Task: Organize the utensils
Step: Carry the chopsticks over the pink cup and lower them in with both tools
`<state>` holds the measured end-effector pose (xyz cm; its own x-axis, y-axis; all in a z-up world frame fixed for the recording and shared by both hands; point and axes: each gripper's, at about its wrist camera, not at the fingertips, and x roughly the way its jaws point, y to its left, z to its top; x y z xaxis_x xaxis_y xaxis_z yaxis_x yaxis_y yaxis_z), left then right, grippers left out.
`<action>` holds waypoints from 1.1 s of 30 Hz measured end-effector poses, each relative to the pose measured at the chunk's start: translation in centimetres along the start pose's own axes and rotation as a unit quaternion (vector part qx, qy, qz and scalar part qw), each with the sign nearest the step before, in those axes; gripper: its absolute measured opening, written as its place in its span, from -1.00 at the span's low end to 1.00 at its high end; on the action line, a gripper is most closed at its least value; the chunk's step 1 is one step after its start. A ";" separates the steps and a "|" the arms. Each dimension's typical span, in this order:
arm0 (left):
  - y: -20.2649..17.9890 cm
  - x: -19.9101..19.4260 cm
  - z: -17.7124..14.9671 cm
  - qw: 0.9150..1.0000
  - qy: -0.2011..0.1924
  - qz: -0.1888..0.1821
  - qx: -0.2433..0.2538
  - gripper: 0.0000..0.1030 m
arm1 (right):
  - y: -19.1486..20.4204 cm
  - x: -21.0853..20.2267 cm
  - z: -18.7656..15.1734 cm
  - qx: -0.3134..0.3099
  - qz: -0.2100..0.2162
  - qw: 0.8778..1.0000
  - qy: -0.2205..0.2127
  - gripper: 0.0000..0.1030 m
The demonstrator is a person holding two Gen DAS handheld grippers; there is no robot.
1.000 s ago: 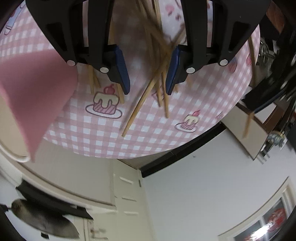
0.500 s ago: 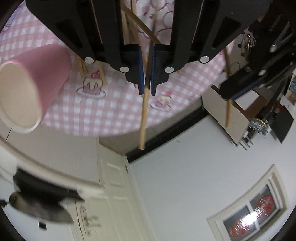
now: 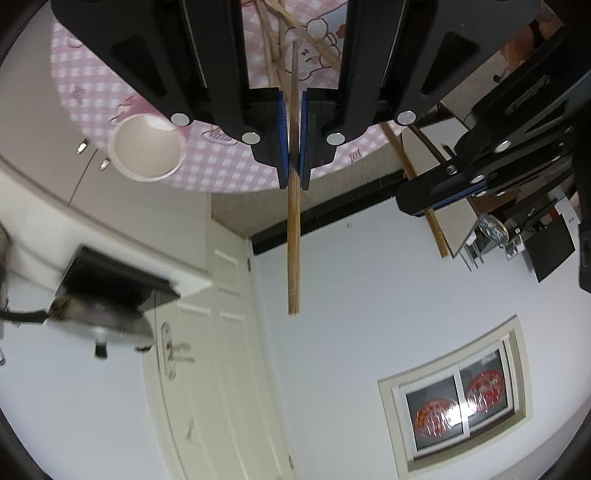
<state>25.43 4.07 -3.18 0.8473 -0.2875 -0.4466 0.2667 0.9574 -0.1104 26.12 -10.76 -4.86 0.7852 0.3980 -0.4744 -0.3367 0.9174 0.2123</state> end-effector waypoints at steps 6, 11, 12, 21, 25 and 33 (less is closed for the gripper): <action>-3.2 -1.0 2.7 0.999 -0.043 -0.009 0.014 -0.89 | -1.7 -4.0 2.3 -0.013 -0.015 0.999 -0.043 -0.92; -5.5 -0.6 5.4 0.997 -0.078 -0.021 0.010 -0.89 | -3.6 -6.0 4.1 -0.017 -0.038 0.996 -0.076 -0.92; -6.0 -0.3 6.0 0.996 -0.086 -0.023 0.007 -0.89 | -4.2 -6.1 4.5 -0.019 -0.046 0.995 -0.084 -0.92; -8.7 2.4 8.3 0.990 -0.133 -0.044 -0.016 -0.89 | -8.1 -4.8 5.3 -0.018 -0.092 0.987 -0.132 -0.92; -9.5 4.6 7.8 0.991 -0.126 -0.048 -0.017 -0.89 | -9.5 -3.7 4.6 -0.015 -0.097 0.987 -0.130 -0.92; -9.2 8.8 4.4 0.996 -0.075 -0.046 -0.013 -0.89 | -11.5 -1.3 2.1 0.004 -0.089 0.992 -0.094 -0.92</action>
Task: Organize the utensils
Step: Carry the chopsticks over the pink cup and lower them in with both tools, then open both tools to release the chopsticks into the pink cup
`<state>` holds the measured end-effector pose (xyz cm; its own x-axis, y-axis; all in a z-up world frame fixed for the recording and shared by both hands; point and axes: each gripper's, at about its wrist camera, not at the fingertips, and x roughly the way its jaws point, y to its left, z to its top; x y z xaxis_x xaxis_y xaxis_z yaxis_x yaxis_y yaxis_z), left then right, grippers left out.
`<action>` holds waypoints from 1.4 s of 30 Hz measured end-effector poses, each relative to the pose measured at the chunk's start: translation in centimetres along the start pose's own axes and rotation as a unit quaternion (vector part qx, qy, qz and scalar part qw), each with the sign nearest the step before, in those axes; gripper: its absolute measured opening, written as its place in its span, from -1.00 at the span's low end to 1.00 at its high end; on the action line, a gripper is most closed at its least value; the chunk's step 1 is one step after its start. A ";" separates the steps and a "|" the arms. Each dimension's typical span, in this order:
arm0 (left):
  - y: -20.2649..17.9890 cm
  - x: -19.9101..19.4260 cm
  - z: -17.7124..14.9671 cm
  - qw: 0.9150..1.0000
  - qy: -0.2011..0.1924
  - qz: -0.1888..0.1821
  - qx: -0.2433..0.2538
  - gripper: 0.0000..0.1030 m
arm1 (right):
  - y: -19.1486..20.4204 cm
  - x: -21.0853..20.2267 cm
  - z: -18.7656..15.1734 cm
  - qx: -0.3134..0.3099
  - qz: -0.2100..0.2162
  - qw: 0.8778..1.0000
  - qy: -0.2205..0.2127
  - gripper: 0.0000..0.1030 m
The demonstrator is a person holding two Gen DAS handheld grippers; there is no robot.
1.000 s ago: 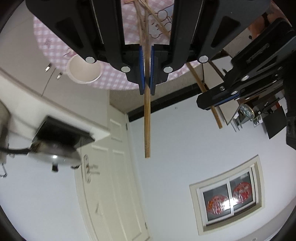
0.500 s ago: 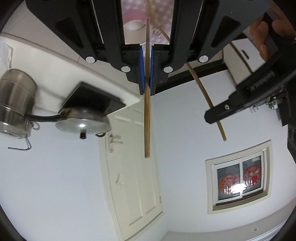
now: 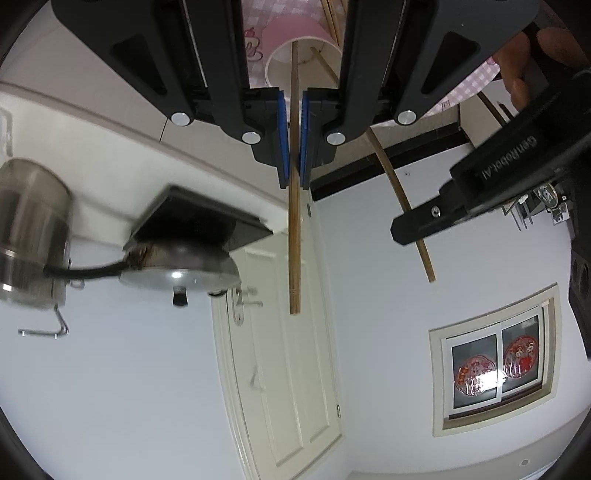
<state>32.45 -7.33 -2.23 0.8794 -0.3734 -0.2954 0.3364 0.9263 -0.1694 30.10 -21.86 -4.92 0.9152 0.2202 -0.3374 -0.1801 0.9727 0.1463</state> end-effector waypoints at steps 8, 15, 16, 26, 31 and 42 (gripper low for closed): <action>1.0 1.3 -2.4 0.999 0.032 0.007 -0.002 -0.89 | -0.5 0.5 -1.8 0.010 0.002 1.000 0.023 -0.92; 1.5 1.4 -3.3 0.999 0.040 0.005 -0.006 -0.88 | -1.0 0.8 -2.9 0.020 -0.001 0.999 0.043 -0.92; 1.5 1.3 -3.3 0.999 0.042 0.001 -0.005 -0.88 | -1.0 0.8 -3.0 0.022 -0.002 0.999 0.043 -0.92; 1.5 0.6 -3.0 0.998 0.055 -0.006 -0.003 -0.87 | -1.2 0.0 -3.2 0.031 -0.004 0.998 0.050 -0.85; 1.4 -0.2 -3.0 0.998 0.061 -0.013 -0.011 -0.86 | -1.3 -1.0 -3.1 0.038 -0.005 0.998 0.047 -0.70; 1.3 -4.3 -2.6 0.999 0.032 0.008 -0.003 0.04 | -0.6 -4.0 -3.0 0.040 -0.006 0.998 0.038 -0.47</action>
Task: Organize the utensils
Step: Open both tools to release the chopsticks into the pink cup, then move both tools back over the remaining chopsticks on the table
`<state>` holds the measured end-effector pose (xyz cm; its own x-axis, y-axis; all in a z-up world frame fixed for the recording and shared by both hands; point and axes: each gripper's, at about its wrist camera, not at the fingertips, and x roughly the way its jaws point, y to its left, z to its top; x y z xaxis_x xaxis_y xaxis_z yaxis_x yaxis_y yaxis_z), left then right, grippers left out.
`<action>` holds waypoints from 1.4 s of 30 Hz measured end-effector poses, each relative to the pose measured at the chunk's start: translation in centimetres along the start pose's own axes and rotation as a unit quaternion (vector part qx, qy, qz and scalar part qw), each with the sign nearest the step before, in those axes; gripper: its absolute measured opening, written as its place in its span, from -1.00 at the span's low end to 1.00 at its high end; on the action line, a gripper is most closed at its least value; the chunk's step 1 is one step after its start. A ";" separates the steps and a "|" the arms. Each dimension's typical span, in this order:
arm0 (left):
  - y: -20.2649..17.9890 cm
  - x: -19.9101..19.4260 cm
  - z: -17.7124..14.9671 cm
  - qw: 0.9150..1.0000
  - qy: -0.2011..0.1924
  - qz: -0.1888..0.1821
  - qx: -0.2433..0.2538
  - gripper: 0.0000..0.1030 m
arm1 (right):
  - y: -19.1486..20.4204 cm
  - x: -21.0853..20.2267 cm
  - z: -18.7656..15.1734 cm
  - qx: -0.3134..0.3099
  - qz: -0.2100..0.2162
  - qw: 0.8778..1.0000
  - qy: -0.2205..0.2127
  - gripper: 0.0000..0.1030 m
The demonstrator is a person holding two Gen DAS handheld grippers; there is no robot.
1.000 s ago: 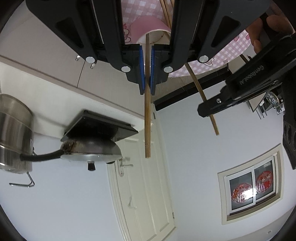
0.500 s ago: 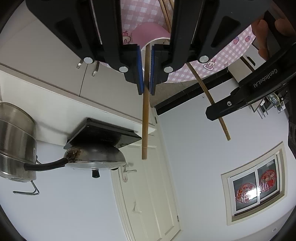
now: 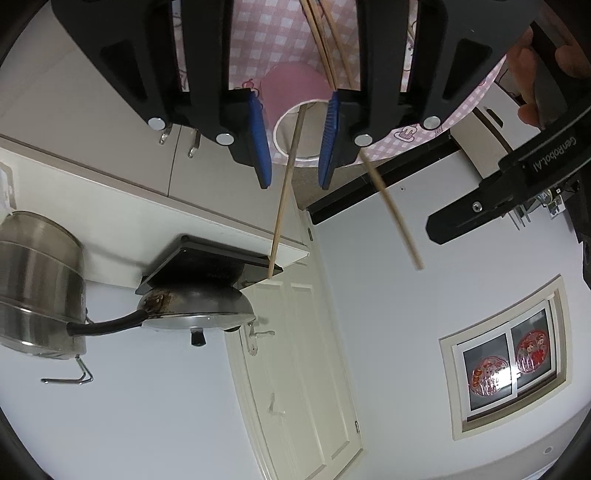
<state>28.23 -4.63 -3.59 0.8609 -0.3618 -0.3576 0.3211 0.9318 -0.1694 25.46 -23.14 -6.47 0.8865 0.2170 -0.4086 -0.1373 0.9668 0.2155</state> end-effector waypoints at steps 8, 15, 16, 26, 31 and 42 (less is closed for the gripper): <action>0.2 -4.0 -0.7 0.999 -0.008 0.032 0.012 0.10 | 2.0 -4.0 -0.6 -0.024 -0.024 0.999 -0.028 -0.26; 0.1 -8.3 -2.3 0.996 -0.025 0.079 0.031 0.27 | 4.4 -7.2 -2.0 -0.058 -0.049 0.996 -0.051 -0.07; 0.1 -9.0 -2.7 0.996 -0.028 0.083 0.033 0.29 | 4.6 -7.6 -2.3 -0.062 -0.052 0.995 -0.053 -0.04; 0.3 -13.4 -5.4 0.993 -0.035 0.108 0.035 0.50 | 6.1 -10.1 -4.7 -0.071 -0.051 0.995 -0.055 0.28; 0.9 -14.5 -7.0 0.992 -0.025 0.118 0.035 0.53 | 6.1 -10.5 -6.2 -0.068 -0.050 0.995 -0.044 0.32; 4.0 -12.9 -11.6 0.992 0.039 0.119 0.022 0.53 | 6.1 -8.4 -9.3 -0.063 -0.046 0.997 0.007 0.33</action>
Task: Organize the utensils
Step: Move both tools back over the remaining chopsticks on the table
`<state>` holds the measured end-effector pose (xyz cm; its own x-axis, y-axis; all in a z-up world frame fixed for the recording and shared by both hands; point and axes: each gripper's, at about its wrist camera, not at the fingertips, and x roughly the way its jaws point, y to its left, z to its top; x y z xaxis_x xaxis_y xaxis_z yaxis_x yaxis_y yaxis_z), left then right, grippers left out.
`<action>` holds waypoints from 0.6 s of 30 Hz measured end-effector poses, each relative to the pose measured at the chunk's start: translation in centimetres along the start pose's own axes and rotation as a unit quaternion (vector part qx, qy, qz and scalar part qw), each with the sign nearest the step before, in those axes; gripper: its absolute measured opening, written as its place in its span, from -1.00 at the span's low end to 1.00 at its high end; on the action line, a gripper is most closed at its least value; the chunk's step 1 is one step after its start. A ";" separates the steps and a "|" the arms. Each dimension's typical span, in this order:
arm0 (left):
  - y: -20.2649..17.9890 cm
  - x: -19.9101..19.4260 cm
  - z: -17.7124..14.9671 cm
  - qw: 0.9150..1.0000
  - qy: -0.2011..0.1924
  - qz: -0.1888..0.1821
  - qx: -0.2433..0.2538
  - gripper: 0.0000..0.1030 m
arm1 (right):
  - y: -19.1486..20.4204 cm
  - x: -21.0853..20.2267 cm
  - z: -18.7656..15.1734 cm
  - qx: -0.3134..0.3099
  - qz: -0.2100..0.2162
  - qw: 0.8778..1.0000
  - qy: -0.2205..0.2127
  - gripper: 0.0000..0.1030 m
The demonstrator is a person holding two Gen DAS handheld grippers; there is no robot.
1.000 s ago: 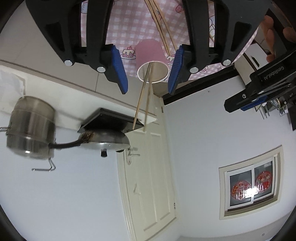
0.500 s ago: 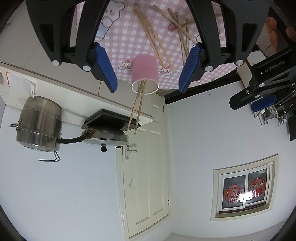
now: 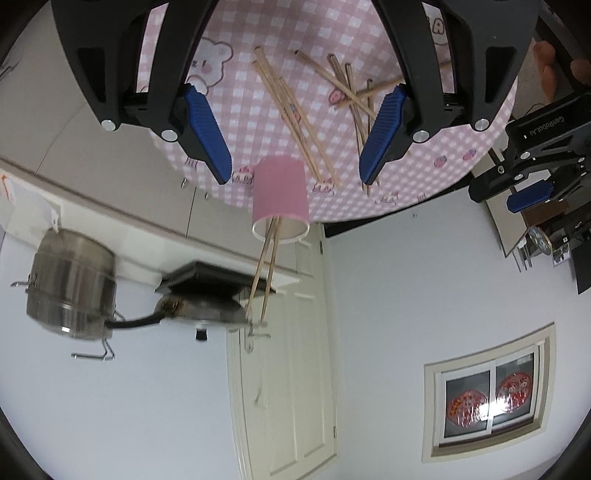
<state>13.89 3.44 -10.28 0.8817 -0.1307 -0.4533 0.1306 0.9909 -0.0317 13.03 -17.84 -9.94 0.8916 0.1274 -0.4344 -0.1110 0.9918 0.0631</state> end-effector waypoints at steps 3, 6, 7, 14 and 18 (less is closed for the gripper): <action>0.7 1.3 -1.3 1.000 0.027 -0.012 -0.002 0.53 | 0.1 1.0 -0.9 -0.001 0.003 1.000 0.018 0.33; 0.9 2.8 -2.7 0.998 0.057 -0.023 0.003 0.53 | 0.2 1.9 -1.8 -0.001 0.005 0.999 0.033 0.33; 0.9 3.2 -3.0 0.997 0.067 -0.031 0.002 0.53 | 0.2 2.3 -2.1 -0.001 0.007 0.999 0.040 0.33; -0.5 6.0 -6.0 0.988 0.127 -0.079 0.025 0.53 | 0.0 4.2 -3.4 -0.005 0.013 0.997 0.071 0.33; -2.1 7.6 -7.0 0.983 0.152 -0.098 0.045 0.51 | -0.4 5.0 -3.9 -0.002 0.015 0.996 0.084 0.33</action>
<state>17.14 0.56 -19.85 0.6617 -0.2903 -0.6913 0.3360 0.9390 -0.0727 15.82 -17.56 -15.65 0.8020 0.1553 -0.5767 -0.1382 0.9876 0.0738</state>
